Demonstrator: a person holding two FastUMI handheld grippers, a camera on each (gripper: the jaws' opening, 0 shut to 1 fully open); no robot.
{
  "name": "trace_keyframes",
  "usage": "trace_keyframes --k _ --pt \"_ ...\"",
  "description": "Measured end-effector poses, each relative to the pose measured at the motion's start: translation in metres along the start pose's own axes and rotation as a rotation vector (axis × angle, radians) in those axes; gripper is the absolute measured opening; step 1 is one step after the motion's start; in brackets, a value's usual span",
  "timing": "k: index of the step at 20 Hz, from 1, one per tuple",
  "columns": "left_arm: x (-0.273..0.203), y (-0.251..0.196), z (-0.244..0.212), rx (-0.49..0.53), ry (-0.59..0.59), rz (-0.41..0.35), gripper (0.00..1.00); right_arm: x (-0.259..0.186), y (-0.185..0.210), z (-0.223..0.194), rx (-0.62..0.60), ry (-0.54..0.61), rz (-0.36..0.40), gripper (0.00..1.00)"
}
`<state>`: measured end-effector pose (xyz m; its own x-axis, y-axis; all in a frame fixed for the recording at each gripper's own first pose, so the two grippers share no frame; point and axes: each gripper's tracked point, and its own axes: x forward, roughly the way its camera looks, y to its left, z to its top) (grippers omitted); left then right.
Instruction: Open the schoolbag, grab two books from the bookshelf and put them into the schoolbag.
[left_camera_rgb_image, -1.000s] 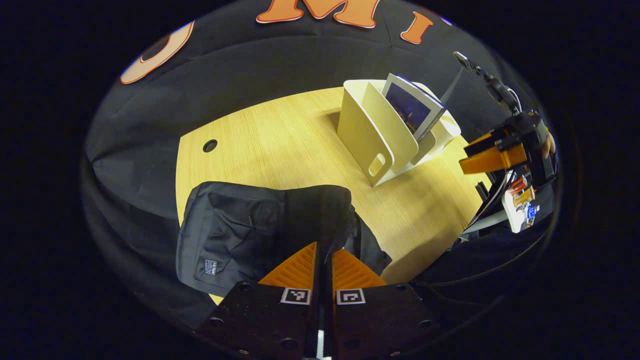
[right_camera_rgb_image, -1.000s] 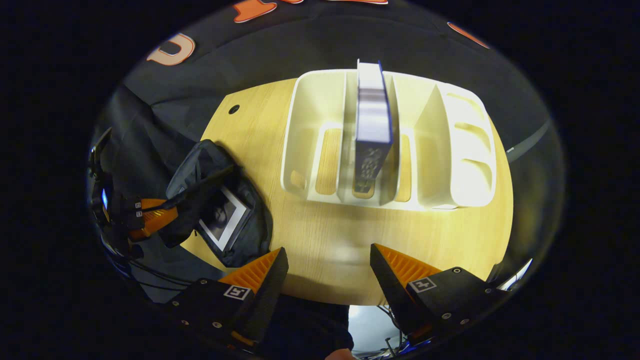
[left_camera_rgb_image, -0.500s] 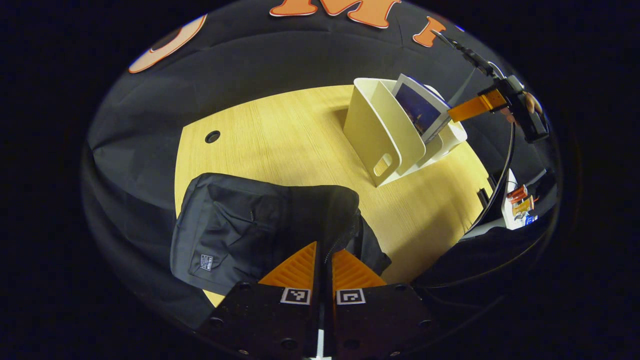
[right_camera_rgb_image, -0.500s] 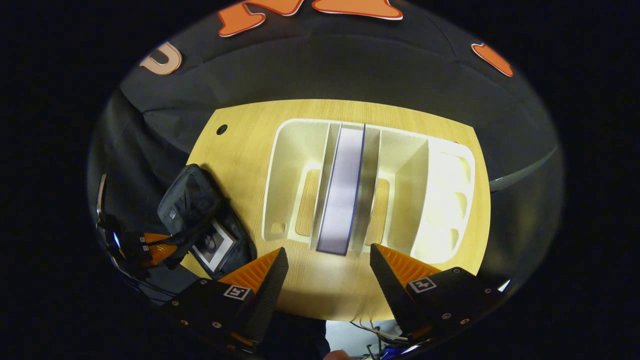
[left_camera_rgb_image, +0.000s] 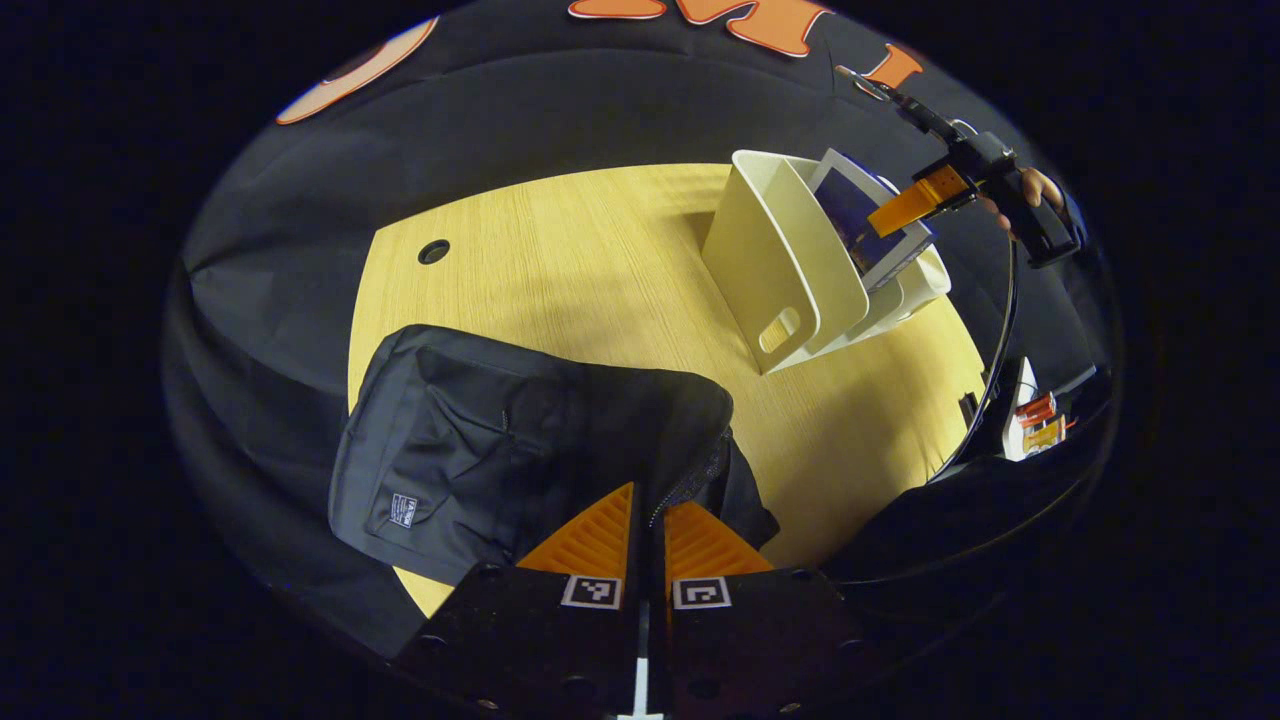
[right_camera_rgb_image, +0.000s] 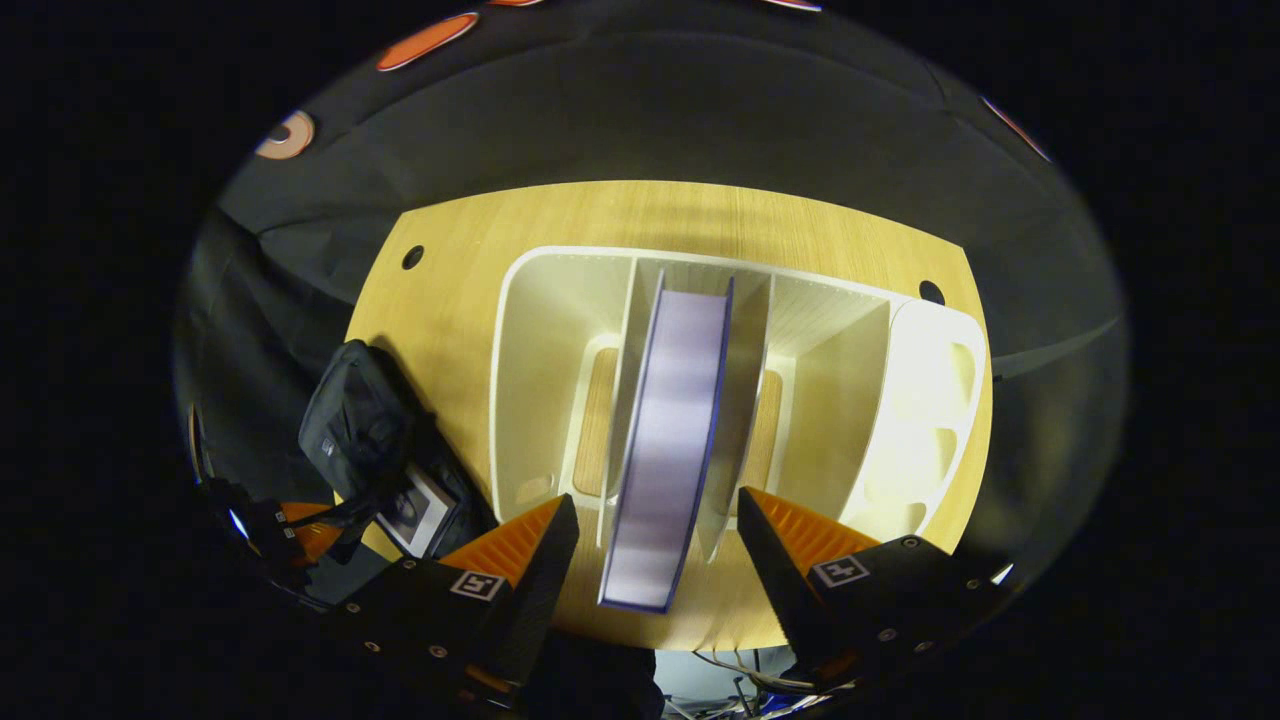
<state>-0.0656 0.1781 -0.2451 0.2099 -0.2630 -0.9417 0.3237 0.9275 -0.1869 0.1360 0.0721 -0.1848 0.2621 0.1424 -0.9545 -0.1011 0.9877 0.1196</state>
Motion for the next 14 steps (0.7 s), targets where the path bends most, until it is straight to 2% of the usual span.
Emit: trace_keyframes --k 1,2,3,5,6,7,8,11,14 --pt "0.000 0.000 0.000 -0.007 0.003 0.004 0.05 0.003 -0.002 0.002 0.007 0.007 -0.001 0.85" --pt "0.001 0.000 0.001 -0.009 0.005 0.008 0.05 0.008 -0.002 0.003 0.011 0.018 0.004 0.80" --pt "0.000 0.000 0.001 -0.014 0.007 0.013 0.05 0.011 -0.002 0.004 0.021 0.028 0.006 0.58" --pt "0.000 0.000 0.001 -0.020 0.008 0.021 0.05 0.014 -0.007 0.005 0.038 0.035 -0.022 0.39" --pt "0.000 -0.002 0.001 -0.018 0.007 0.022 0.05 0.010 -0.012 0.008 0.042 0.032 -0.036 0.45" --pt "-0.001 -0.001 0.001 -0.018 0.006 0.024 0.05 0.012 -0.012 0.005 0.054 0.036 -0.039 0.39" --pt "-0.001 -0.001 0.000 -0.016 0.004 0.024 0.05 0.007 -0.012 0.002 0.061 0.041 -0.046 0.37" --pt "-0.001 -0.002 0.000 -0.008 -0.004 0.011 0.05 -0.004 -0.014 -0.006 0.060 0.014 -0.081 0.34" --pt "-0.003 0.000 0.000 0.032 -0.015 0.002 0.05 -0.022 -0.004 -0.022 0.087 -0.011 -0.077 0.33"
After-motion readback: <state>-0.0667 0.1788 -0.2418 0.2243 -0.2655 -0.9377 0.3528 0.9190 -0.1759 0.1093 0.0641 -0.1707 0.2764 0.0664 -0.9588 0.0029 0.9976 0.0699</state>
